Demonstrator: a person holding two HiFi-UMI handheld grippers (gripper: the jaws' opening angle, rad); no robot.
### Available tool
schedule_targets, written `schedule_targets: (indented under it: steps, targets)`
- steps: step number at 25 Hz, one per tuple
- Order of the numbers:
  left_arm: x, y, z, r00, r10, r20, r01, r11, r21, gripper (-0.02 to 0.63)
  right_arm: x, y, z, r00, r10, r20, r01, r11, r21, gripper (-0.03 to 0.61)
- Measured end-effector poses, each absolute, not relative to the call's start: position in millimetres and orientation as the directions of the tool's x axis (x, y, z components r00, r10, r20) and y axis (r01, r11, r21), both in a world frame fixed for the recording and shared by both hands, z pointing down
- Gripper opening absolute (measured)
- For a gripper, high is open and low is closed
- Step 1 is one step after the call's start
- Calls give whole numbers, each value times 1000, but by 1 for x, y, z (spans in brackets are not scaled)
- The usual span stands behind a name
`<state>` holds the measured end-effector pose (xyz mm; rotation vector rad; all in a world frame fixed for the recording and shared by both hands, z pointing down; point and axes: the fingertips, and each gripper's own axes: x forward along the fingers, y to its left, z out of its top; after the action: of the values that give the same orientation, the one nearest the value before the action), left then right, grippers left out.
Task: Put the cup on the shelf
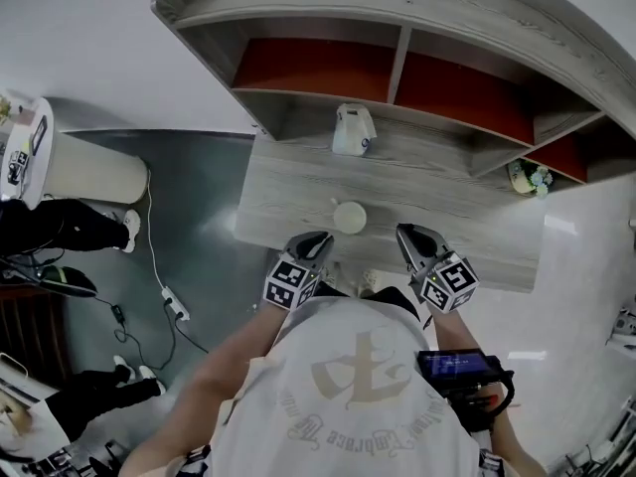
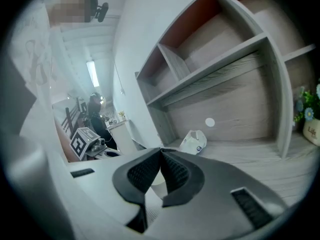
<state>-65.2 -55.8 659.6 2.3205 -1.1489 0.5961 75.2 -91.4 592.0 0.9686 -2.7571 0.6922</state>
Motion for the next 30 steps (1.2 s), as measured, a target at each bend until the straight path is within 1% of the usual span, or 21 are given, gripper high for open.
schedule_targets:
  steps: [3,5,10,12,16,18,30]
  targets:
    - [-60,-57,674,562,-582,588,-805,-548,228,58,78,-89,596,-764,-574,295,-645,664,-379,5]
    - [-57,-58,685,562,-567,602,-802,-553,228,152,80,-86,600,-750,-583,311,-661,648,-378,5]
    - [-52,-65,705,561,-545,623,-799,-554,235,232,85,-77,605,-723,-594,351,-690,619,-375,5]
    - [-50,-71,715,554,-534,639,-801,-550,235,302,88,-78,606,-713,-601,361,-701,609,-372,5]
    - [-46,-77,737,533,-512,673,-810,-538,232,397,96,-77,608,-693,-613,378,-720,586,-371,5]
    - [-42,-80,742,530,-503,683,-810,-538,232,414,101,-77,608,-681,-622,387,-732,572,-369,5]
    - [-21,-100,769,533,-495,687,-790,-583,193,414,132,-70,620,-608,-667,430,-793,482,-373,5]
